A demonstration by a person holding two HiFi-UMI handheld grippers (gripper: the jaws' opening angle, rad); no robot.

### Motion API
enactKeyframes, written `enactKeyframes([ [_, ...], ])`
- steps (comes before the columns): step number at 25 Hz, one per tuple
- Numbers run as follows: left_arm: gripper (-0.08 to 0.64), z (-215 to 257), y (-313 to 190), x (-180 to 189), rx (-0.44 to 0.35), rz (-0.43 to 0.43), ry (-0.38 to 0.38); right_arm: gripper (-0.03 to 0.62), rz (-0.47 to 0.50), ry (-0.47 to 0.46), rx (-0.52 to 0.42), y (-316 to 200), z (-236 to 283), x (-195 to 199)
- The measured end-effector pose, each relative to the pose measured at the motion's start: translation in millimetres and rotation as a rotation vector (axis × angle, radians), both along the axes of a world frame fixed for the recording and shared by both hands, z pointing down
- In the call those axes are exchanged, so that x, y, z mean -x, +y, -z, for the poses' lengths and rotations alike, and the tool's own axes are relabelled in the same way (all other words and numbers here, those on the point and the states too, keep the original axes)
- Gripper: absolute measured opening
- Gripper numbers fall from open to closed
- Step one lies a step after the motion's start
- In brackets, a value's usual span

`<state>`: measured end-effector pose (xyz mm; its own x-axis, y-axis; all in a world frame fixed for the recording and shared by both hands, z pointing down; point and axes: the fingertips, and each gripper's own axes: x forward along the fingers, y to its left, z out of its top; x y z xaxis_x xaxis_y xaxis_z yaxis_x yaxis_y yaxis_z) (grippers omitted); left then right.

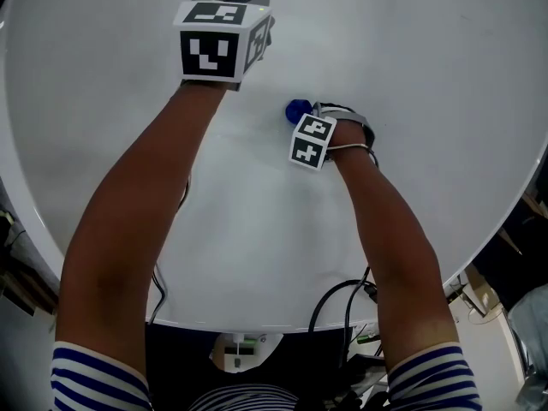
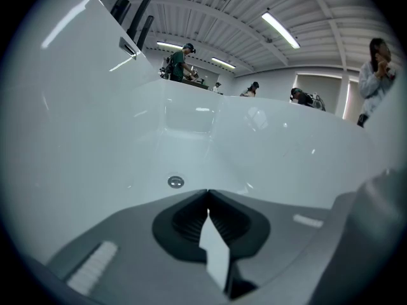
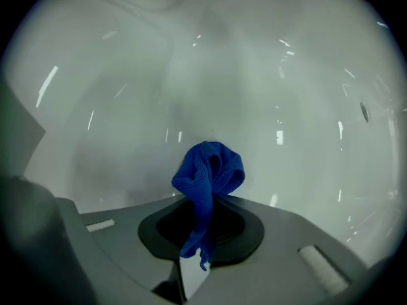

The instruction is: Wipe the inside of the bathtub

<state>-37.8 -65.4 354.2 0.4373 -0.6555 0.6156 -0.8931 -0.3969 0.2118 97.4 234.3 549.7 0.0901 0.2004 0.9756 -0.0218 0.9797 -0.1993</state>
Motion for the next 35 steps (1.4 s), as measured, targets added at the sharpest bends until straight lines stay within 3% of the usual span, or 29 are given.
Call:
enactKeyframes([
  [6, 0.003, 6.9, -21.2, -6.5, -0.001, -0.006, 0.000, 0.052, -0.017, 0.006, -0.039, -46.9, 11.4, -12.1],
  [11, 0.003, 4.3, -18.8, -6.5, 0.012, 0.024, 0.016, 0.052, 0.132, 0.024, -0.045, -55.4, 12.8, -21.0],
  [17, 0.003, -1.5, -13.2, 8.9, 0.025, 0.060, 0.034, 0.052, 0.240, 0.017, -0.041, -51.9, 13.3, -12.0],
  [24, 0.003, 16.0, -0.5, 30.6, 0.042, 0.075, 0.025, 0.054, 0.210, 0.007, -0.041, -44.3, 33.5, 6.8],
  [32, 0.003, 44.2, 6.8, 28.6, 0.040, 0.082, 0.029, 0.054, 0.170, -0.014, -0.064, -41.7, 61.9, 14.5],
  [35, 0.003, 50.7, 5.8, 34.5, 0.026, 0.099, 0.039, 0.054, 0.074, -0.038, -0.101, -51.9, 65.9, 20.5],
])
